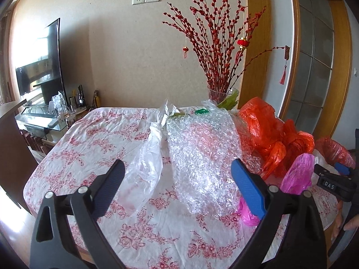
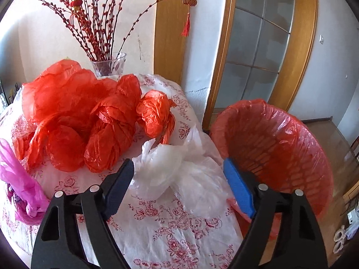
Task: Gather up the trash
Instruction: 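Close the left gripper on the bubble wrap while the right gripper grasps the white plastic bag, then lift the bubble wrap and white bag and carry both over the red-lined basket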
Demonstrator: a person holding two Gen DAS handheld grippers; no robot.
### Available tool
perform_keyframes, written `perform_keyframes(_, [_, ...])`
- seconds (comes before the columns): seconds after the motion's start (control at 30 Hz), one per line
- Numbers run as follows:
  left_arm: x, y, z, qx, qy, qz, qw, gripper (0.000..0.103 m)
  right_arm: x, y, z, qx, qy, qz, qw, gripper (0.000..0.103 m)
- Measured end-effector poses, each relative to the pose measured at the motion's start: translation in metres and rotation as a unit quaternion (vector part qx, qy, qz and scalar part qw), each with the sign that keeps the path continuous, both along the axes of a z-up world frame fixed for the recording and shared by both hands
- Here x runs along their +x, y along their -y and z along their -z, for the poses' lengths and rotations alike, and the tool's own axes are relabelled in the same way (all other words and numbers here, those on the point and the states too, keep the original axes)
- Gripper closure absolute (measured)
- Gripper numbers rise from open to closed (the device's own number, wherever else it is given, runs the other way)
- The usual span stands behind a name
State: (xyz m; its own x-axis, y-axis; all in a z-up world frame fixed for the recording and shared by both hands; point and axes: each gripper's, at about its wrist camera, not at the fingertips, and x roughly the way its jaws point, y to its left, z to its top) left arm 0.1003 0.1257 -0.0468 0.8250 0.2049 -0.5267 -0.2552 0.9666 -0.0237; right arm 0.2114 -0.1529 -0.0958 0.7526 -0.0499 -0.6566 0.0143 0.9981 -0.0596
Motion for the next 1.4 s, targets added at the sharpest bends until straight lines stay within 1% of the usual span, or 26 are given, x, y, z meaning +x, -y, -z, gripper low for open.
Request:
perform_keyframes(0.1, [0.011,0.004,0.005,-0.008,-0.010,0.010,0.9999,0.013,0.001,0.002,0.006,0.017,-0.006,-0.009,1.000,0.032])
perform_keyframes(0.13, [0.014,0.006,0.006,-0.011,-0.013,0.013,0.9998,0.013,0.001,0.002,0.006,0.021,-0.006,-0.014,1.000,0.037])
perform_keyframes(0.17, [0.017,0.007,0.006,-0.014,-0.015,0.017,0.9996,0.013,0.002,0.001,0.007,0.023,-0.006,-0.020,1.000,0.045])
perform_keyframes(0.2, [0.020,0.009,0.007,-0.017,-0.017,0.021,0.9995,0.013,0.002,-0.001,0.008,0.024,-0.007,-0.025,0.999,0.049])
perform_keyframes(0.27, [0.026,0.014,0.008,-0.016,-0.020,0.027,0.9993,0.013,0.002,-0.004,0.009,0.026,-0.010,-0.036,0.999,0.064])
perform_keyframes(0.33, [0.032,0.019,0.008,-0.010,-0.024,0.031,0.9992,0.014,0.001,-0.010,0.009,0.022,-0.009,-0.042,0.999,0.070])
perform_keyframes(0.37, [0.035,0.021,0.009,-0.007,-0.028,0.032,0.9991,0.016,0.002,-0.012,0.009,0.021,-0.008,-0.045,0.999,0.073])
perform_keyframes(0.4, [0.038,0.023,0.009,-0.006,-0.031,0.034,0.9989,0.020,0.001,-0.012,0.009,0.021,-0.008,-0.047,0.999,0.074])
perform_keyframes(0.43, [0.040,0.024,0.010,-0.006,-0.034,0.036,0.9987,0.021,0.000,-0.013,0.009,0.021,-0.008,-0.048,0.999,0.075])
perform_keyframes(0.53, [0.047,0.027,0.011,-0.008,-0.044,0.038,0.9983,0.024,-0.002,-0.012,0.010,0.024,-0.008,-0.050,0.998,0.077])
perform_keyframes(0.63, [0.055,0.031,0.016,0.002,-0.060,0.042,0.9973,0.025,-0.003,-0.009,0.010,0.029,-0.009,-0.051,0.998,0.079])
perform_keyframes(0.67, [0.058,0.033,0.018,0.006,-0.067,0.043,0.9968,0.027,-0.004,-0.009,0.009,0.030,-0.009,-0.051,0.998,0.080])
perform_keyframes(0.7, [0.060,0.034,0.021,0.008,-0.074,0.045,0.9962,0.034,-0.005,-0.008,0.009,0.032,-0.009,-0.051,0.998,0.080])
perform_keyframes(0.73, [0.062,0.034,0.022,0.006,-0.080,0.045,0.9958,0.045,-0.005,-0.007,0.009,0.034,-0.010,-0.051,0.998,0.081])
perform_keyframes(0.77, [0.063,0.032,0.024,-0.001,-0.082,0.046,0.9956,0.049,-0.005,-0.007,0.008,0.036,-0.010,-0.051,0.998,0.081])
perform_keyframes(0.8, [0.063,0.030,0.025,-0.011,-0.083,0.048,0.9953,0.059,-0.006,-0.006,0.008,0.037,-0.010,-0.052,0.998,0.082])
perform_keyframes(0.83, [0.063,0.028,0.025,-0.018,-0.084,0.050,0.9951,0.072,-0.007,-0.005,0.007,0.038,-0.010,-0.052,0.998,0.082])
perform_keyframes(0.87, [0.062,0.026,0.025,-0.020,-0.083,0.050,0.9951,0.078,-0.008,-0.004,0.007,0.040,-0.009,-0.052,0.998,0.083])
perform_keyframes(0.9, [0.061,0.025,0.025,-0.022,-0.083,0.050,0.9951,0.090,-0.009,-0.004,0.006,0.041,-0.008,-0.053,0.998,0.083])
perform_keyframes(0.93, [0.060,0.024,0.024,-0.024,-0.081,0.051,0.9951,0.094,-0.011,-0.003,0.006,0.042,-0.007,-0.053,0.998,0.083])
perform_keyframes(1.13, [0.043,0.013,0.008,-0.033,-0.049,0.047,0.9972,0.097,-0.021,0.001,-0.004,0.051,0.004,-0.055,0.997,0.084])
perform_keyframes(1.4, [0.019,-0.002,-0.030,-0.034,0.000,0.033,0.9989,0.097,-0.040,0.006,-0.028,0.064,0.032,-0.062,0.996,0.084])
